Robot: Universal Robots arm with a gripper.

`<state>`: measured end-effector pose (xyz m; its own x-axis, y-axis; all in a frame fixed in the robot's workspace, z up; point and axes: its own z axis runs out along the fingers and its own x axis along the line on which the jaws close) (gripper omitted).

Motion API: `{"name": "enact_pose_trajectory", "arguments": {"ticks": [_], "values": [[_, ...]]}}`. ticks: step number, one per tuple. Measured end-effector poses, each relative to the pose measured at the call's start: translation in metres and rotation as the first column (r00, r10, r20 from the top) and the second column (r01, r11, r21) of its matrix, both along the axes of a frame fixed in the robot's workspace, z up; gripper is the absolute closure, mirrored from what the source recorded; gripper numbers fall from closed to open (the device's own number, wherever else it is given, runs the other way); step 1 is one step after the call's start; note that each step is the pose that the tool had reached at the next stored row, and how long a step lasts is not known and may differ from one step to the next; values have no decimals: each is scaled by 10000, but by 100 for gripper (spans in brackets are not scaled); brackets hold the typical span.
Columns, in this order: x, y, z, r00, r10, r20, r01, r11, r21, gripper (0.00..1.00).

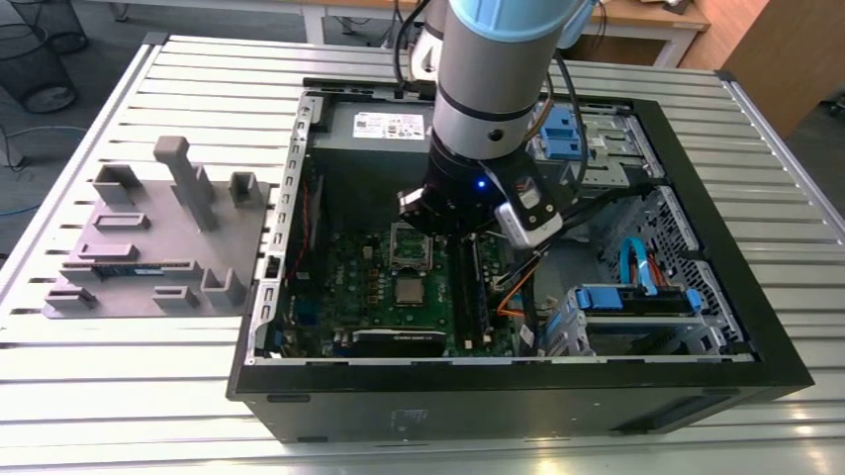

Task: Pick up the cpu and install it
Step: 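Close the cpu cover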

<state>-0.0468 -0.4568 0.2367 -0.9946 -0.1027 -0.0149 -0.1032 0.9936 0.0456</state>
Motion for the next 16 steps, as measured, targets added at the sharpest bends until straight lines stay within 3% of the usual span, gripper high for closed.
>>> {"name": "enact_pose_trajectory", "arguments": {"ticks": [5,16], "values": [[6,8,-6,9998,206,0,-206,9998,0,89],[8,13,-8,9998,221,0,-221,9998,1,89]]}}
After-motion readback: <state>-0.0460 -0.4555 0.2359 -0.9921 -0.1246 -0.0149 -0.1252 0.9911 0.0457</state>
